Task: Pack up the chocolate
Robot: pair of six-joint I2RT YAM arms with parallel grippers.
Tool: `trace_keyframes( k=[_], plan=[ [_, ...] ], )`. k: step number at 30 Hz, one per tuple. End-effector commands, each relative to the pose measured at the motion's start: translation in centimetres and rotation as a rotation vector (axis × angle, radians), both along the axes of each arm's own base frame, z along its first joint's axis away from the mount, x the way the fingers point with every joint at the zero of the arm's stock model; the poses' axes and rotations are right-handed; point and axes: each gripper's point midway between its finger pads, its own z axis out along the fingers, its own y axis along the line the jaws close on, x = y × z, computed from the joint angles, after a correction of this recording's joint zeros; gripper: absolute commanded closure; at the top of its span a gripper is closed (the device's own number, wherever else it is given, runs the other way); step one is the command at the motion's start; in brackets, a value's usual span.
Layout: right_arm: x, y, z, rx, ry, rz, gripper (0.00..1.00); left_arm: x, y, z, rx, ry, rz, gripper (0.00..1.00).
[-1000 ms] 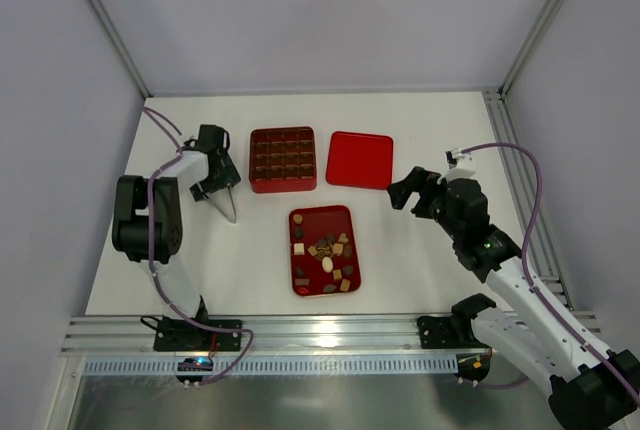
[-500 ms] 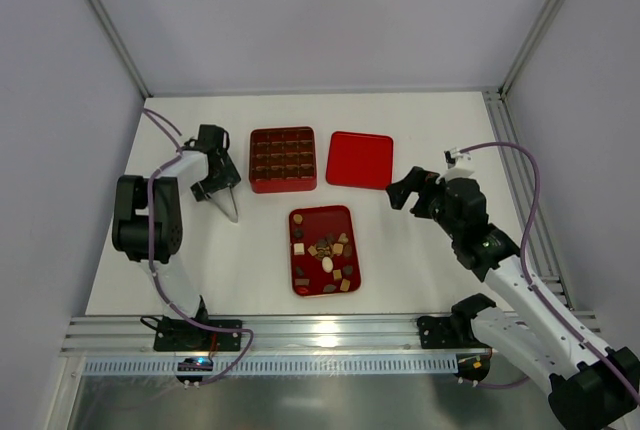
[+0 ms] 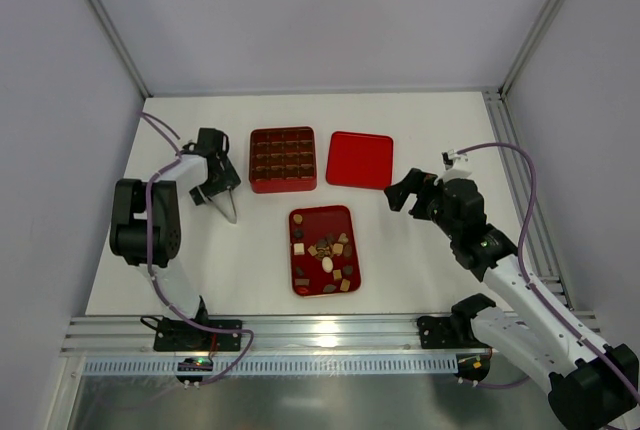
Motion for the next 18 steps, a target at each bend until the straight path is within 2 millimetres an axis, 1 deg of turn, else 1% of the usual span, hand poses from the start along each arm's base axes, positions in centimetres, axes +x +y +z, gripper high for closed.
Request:
trace_keyframes(
  k=[1, 3, 4, 9, 10, 13, 14, 16, 17, 18],
  plan=[
    [0.4, 0.4, 1.2, 0.033, -0.043, 0.000, 0.00, -2.5, -0.8, -2.1, -0.036, 0.091, 0.009, 0.18],
    [0.4, 0.4, 1.2, 0.035, -0.040, -0.002, 0.00, -2.4, -0.8, -2.0, -0.032, 0.086, 0.009, 0.17],
    [0.5, 0.4, 1.2, 0.035, -0.040, 0.000, 0.00, -2.4, -1.0, -1.8, -0.033, 0.082, 0.002, 0.25],
    [0.6, 0.7, 1.6, 0.047, -0.044, 0.008, 0.00, -2.1, -1.3, -1.2, -0.041, 0.074, -0.009, 0.39],
    [0.6, 0.7, 1.5, 0.044, -0.042, 0.010, 0.00, -2.1, -1.4, -1.0, -0.043, 0.073, -0.011, 0.40],
    [0.6, 0.7, 1.6, 0.044, -0.046, 0.011, 0.00, -1.6, -1.5, 0.9, -0.045, 0.044, -0.026, 0.41],
    [0.5, 0.6, 1.6, 0.044, -0.046, 0.010, 0.00, -1.4, -1.6, 2.2, -0.045, 0.017, -0.036, 0.42],
    [0.6, 0.7, 1.6, 0.043, -0.047, 0.012, 0.00, -1.4, -1.7, 4.0, -0.041, 0.000, -0.060, 0.42],
    [0.6, 0.7, 1.6, 0.042, -0.047, 0.012, 0.00, -1.4, -1.8, 5.7, -0.046, -0.030, -0.072, 0.41],
    [0.6, 0.7, 1.6, 0.042, -0.047, 0.012, 0.00, -1.6, -1.9, 6.4, -0.042, -0.038, -0.081, 0.42]
  ],
)
